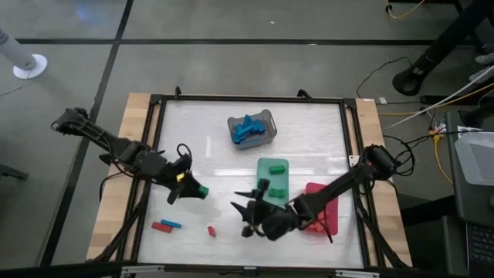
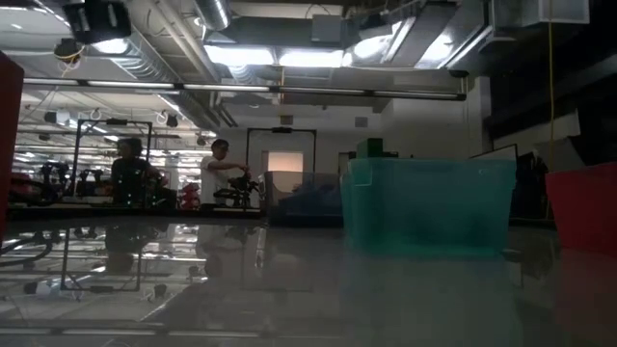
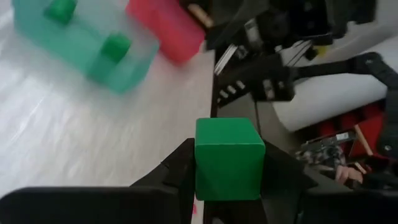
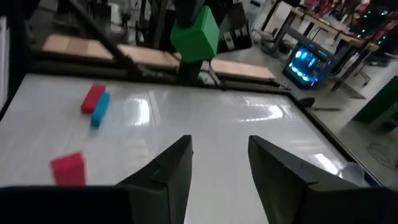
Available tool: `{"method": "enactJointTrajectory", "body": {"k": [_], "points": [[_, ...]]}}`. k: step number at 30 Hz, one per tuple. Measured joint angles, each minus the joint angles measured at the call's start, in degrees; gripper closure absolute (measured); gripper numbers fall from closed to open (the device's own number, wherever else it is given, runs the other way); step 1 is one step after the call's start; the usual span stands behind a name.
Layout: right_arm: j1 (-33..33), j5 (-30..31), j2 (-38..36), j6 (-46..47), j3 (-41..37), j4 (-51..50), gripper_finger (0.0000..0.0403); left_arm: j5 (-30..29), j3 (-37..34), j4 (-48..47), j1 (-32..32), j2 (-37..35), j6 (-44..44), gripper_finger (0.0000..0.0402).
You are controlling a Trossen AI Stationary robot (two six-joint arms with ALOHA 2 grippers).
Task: Sort blocks
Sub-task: Put the green block into the green bin
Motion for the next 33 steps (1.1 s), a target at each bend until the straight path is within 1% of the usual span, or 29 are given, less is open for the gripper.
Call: {"method": "enactJointTrajectory", "body": {"k": [4,10,14,18,20,28,33], "points": [[-2.27,-2.53,0.00,-3.84,0.00,4.35,0.0243,0.01,0.00,3.70,1.54,0.01,2.98,0.0282],[-5.32,-9.48,0.00,-10.69,0.00,10.87,0.0243,-0.01,0.00,6.88,3.91,0.04,5.19,0.0280],[-6.43,-10.56,0.00,-16.75,0.00,16.31,0.0243,0.01,0.00,7.43,4.78,0.04,5.71,0.0280],[-7.12,-11.52,0.00,-20.27,0.01,20.02,0.0243,0.01,0.00,7.40,4.79,0.04,6.78,0.0280],[-7.56,-13.08,0.00,-20.81,0.00,21.09,0.0243,0.01,0.00,7.40,4.79,0.04,6.83,0.0279],[-9.05,-22.47,0.00,-21.38,0.00,20.93,0.0243,0.01,0.00,9.08,4.79,0.04,7.97,0.0279],[-9.33,-26.54,0.00,-18.94,0.00,20.92,0.0241,0.15,0.00,8.90,4.73,0.04,8.20,0.0279]]}}
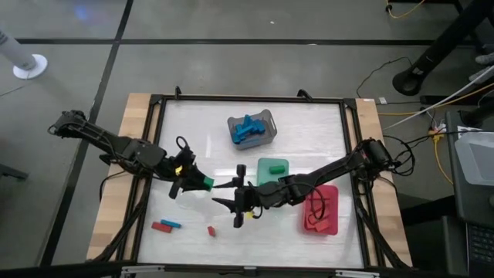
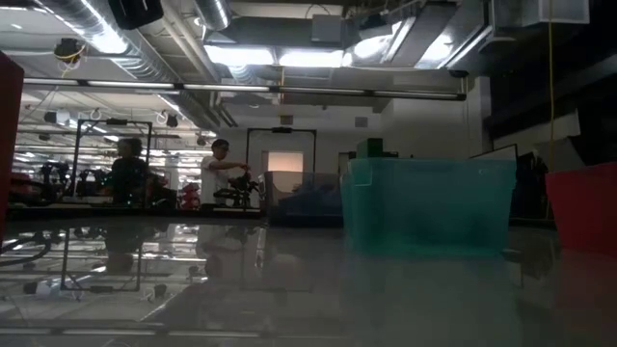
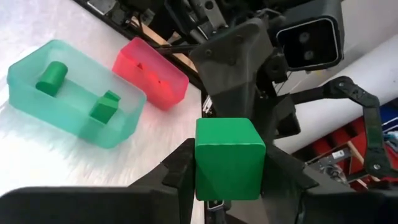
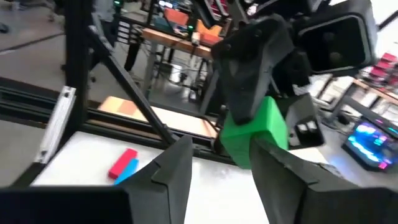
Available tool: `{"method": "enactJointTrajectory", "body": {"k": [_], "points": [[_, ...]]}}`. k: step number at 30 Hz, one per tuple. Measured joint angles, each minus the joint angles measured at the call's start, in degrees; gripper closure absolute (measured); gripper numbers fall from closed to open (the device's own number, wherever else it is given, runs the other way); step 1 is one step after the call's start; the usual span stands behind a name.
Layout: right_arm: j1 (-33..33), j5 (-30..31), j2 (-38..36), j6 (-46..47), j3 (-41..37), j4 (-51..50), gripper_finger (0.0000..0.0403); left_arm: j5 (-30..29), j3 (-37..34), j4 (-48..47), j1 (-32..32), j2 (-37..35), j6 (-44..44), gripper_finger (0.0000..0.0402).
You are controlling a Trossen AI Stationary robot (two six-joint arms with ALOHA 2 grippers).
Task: Sort blocks
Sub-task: Put the green block into the green bin
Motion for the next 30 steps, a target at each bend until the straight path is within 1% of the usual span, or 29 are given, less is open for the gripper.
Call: {"method": "enactJointTrajectory", "body": {"k": [3,5,11,15,19,22,27,30], "points": [[0.00,-1.11,0.00,0.02,0.00,-0.03,0.0231,-0.11,0.00,-0.36,0.04,0.00,-0.02,0.0279],[0.02,-1.12,0.00,0.02,0.00,-0.06,0.0217,-0.16,0.00,-0.38,0.04,0.00,-0.02,0.0279],[0.02,-0.99,0.00,0.09,0.00,0.12,0.0154,-0.13,0.00,-0.33,0.04,0.00,-0.05,0.0279],[0.10,1.39,0.00,-2.64,0.00,0.10,0.0126,-0.22,0.00,-0.31,0.04,0.00,-1.60,0.0279],[0.13,3.57,0.00,-7.49,0.00,0.03,0.0117,-0.34,0.00,-0.31,-0.05,0.00,-3.27,0.0279],[0.13,4.62,0.00,-9.13,0.01,0.01,0.0116,-0.31,0.00,-0.31,-0.07,0.00,-3.38,0.0279],[0.00,10.64,0.00,-12.49,0.00,0.67,0.0116,0.09,0.00,-0.20,-0.12,0.02,-3.37,0.0279],[-0.42,11.25,0.00,-13.39,0.00,1.00,0.0116,0.04,0.00,0.06,-0.09,0.02,-3.05,0.0279]]}}
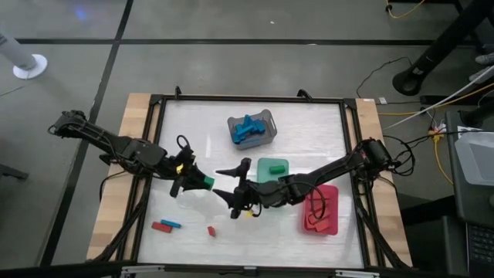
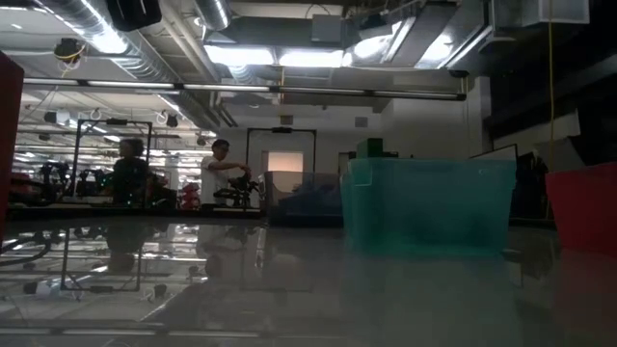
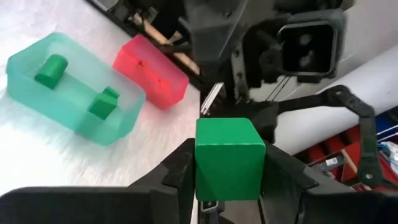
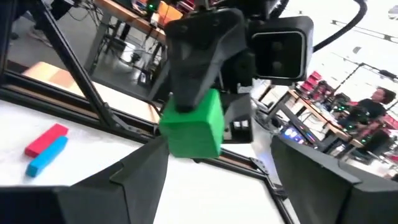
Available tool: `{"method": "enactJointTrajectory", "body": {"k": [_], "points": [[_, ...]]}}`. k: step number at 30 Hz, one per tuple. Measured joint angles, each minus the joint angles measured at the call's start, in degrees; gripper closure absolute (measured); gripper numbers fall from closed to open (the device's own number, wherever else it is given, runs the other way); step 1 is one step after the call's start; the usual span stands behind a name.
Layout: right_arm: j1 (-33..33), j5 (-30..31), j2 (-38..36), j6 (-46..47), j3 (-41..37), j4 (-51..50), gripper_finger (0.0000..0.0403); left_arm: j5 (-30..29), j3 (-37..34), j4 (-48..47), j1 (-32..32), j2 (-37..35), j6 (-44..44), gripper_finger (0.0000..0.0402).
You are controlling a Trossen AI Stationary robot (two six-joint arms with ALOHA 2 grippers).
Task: Sort blocks
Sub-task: Put the green block into the green bin
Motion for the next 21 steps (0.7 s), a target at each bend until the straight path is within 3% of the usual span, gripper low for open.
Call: {"method": "enactJointTrajectory", "body": {"k": [21], "points": [[-1.91,-9.25,0.04,-3.16,0.00,5.42,0.0116,-0.15,0.02,6.30,0.07,0.02,3.01,0.0279]]}}
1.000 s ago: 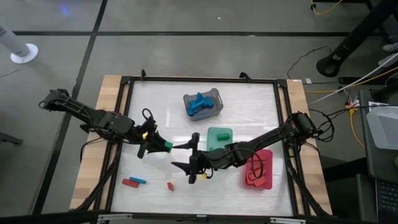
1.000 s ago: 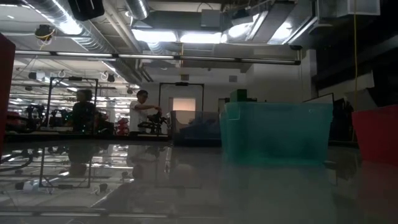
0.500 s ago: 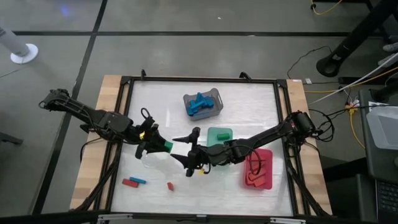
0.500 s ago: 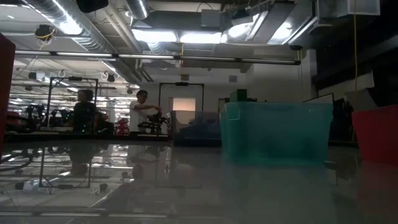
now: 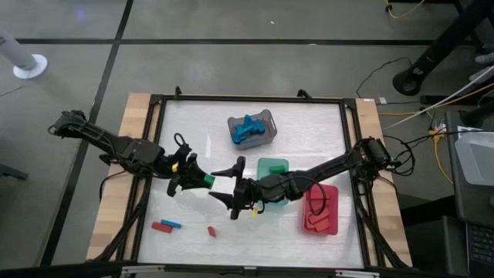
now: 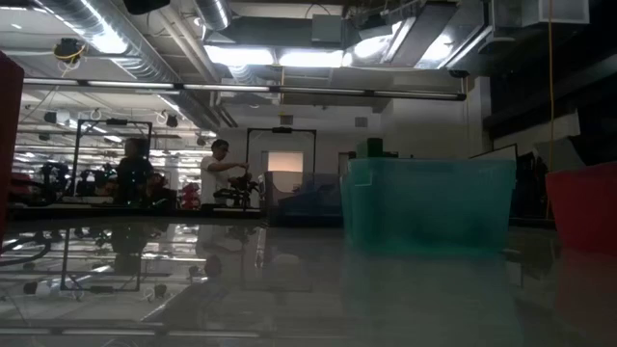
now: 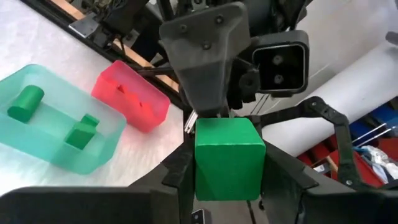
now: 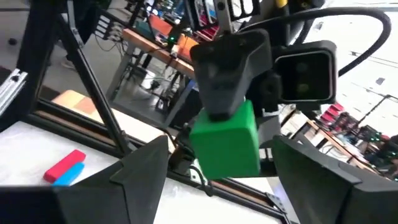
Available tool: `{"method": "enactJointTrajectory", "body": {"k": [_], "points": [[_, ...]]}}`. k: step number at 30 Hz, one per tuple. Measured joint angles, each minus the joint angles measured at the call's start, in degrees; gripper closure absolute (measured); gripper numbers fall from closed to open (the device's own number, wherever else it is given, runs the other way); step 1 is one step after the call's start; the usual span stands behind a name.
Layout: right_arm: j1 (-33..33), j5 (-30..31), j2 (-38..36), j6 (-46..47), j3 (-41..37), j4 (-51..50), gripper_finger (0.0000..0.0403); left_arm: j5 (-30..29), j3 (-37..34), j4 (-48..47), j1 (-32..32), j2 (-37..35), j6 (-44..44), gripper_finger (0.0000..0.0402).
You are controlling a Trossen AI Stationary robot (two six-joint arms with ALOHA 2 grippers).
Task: Sort blocks
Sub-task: Put the green block into the green bin
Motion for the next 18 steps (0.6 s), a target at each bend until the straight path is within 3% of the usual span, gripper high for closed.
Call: {"method": "enactJointTrajectory", "body": {"k": [13,18], "points": [[-1.86,-0.16,0.00,-0.04,0.00,2.62,0.0117,-2.01,0.00,1.90,0.02,-0.01,1.54,0.0279],[-1.78,-2.16,0.00,-0.03,0.00,2.74,0.0150,-2.41,0.00,2.51,0.02,-0.02,2.95,0.0279]]}}
